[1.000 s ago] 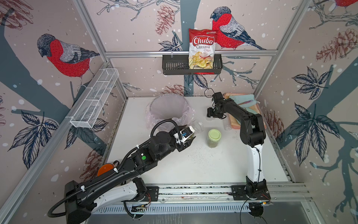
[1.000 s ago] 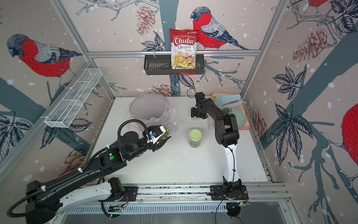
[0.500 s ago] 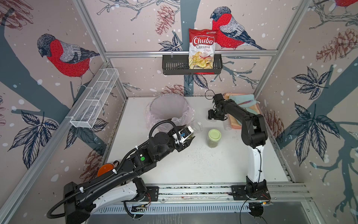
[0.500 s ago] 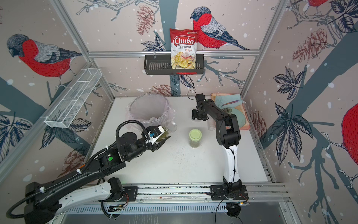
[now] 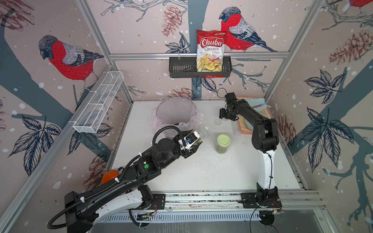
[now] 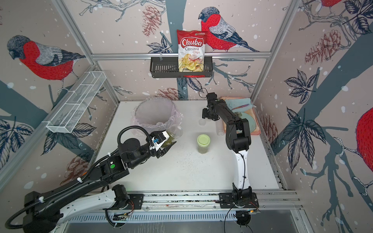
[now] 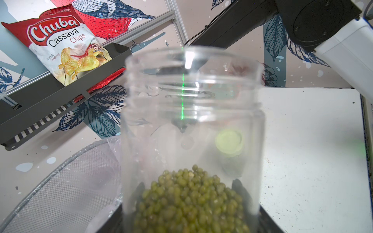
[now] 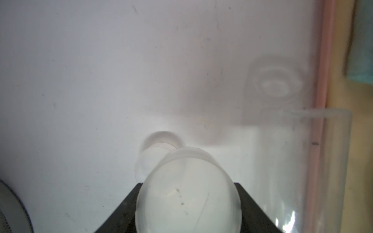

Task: Empty moldy mung beans from jars
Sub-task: Place the lid at the center of the board.

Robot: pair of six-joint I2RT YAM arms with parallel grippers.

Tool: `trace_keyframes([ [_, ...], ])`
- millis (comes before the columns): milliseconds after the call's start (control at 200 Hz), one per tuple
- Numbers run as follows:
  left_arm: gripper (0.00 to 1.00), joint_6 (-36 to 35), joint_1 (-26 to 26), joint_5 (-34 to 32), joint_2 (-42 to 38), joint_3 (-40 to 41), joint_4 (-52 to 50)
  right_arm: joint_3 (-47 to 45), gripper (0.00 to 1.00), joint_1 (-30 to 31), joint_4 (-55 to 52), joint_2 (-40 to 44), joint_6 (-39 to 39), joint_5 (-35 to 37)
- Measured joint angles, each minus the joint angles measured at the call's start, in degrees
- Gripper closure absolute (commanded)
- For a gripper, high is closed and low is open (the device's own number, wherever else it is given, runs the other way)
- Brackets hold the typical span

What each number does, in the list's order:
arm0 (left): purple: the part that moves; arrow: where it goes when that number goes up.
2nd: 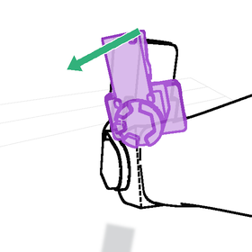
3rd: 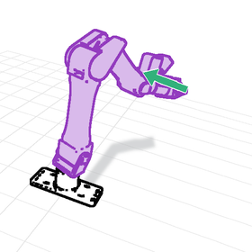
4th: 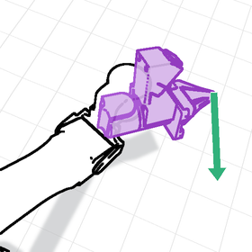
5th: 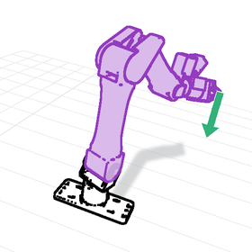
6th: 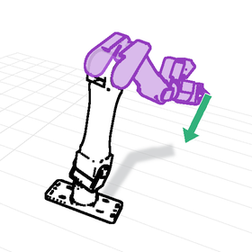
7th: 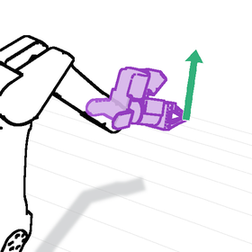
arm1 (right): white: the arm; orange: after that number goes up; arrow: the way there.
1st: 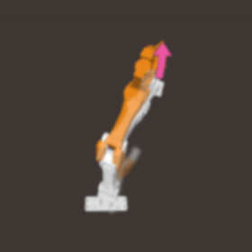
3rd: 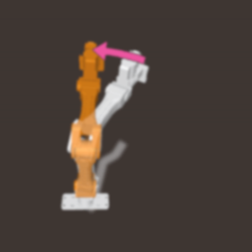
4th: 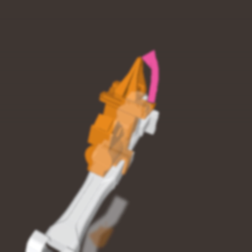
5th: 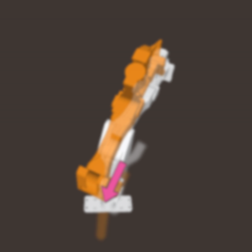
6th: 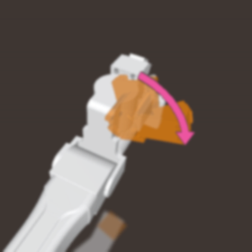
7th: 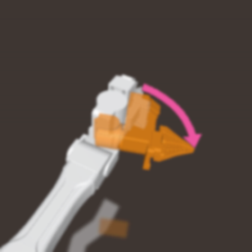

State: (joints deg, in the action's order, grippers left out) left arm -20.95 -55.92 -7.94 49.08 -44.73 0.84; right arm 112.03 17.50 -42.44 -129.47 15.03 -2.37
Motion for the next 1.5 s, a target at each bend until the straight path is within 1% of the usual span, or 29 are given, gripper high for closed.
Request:
trace_keyframes([
  [75,0.86,0.0,0.0,-0.04,-0.11,0.35,0.02,4.55,0.38,0.15,-0.5,-2.6,0.2,-0.26],
  [210,0.87,-0.15,0.0,-0.63,-0.09,0.5,0.02,15.3,0.38,0.11,-2.14,-9.31,0.52,0.24],
  [300,0.87,-0.42,0.0,-1.2,0.0,0.5,0.02,18.53,0.38,-0.13,-3.08,-12.09,1.42,1.14],
  [480,0.86,-0.42,0.02,-1.31,0.33,0.52,0.07,18.71,0.38,-0.42,-4.44,-13.46,1.42,2.99],
  [600,0.86,-0.42,0.07,-1.31,1.09,0.57,0.07,17.33,0.36,-0.22,-4.33,-13.46,1.42,5.09],
  [760,0.86,-0.42,0.33,-1.31,1.4,0.57,0.07,16.09,0.35,0.39,-4.31,-14.12,1.4,6.38],
  [845,0.87,-0.42,0.57,-1.31,1.4,0.57,0.07,16.09,0.32,0.48,-4.26,-14.97,1.38,6.97],
  [1046,0.86,-0.42,0.63,-1.27,1.42,0.57,0.09,15.67,0.19,0.81,-3.78,-15.26,1.38,8.57],
  [1141,0.86,-0.42,0.66,-1.29,1.46,0.57,0.09,15.65,0.14,1.16,-3.3,-15.26,1.38,9.16],
  [1301,0.86,-0.42,0.74,-1.31,1.29,0.57,0.09,15.78,0.12,1.53,-3.06,-15.28,1.33,9.7],
  [1501,0.86,-0.42,0.98,-1.33,1.07,0.59,0.09,16.79,0.12,1.84,-3.1,-13.66,1.22,10.12],
])
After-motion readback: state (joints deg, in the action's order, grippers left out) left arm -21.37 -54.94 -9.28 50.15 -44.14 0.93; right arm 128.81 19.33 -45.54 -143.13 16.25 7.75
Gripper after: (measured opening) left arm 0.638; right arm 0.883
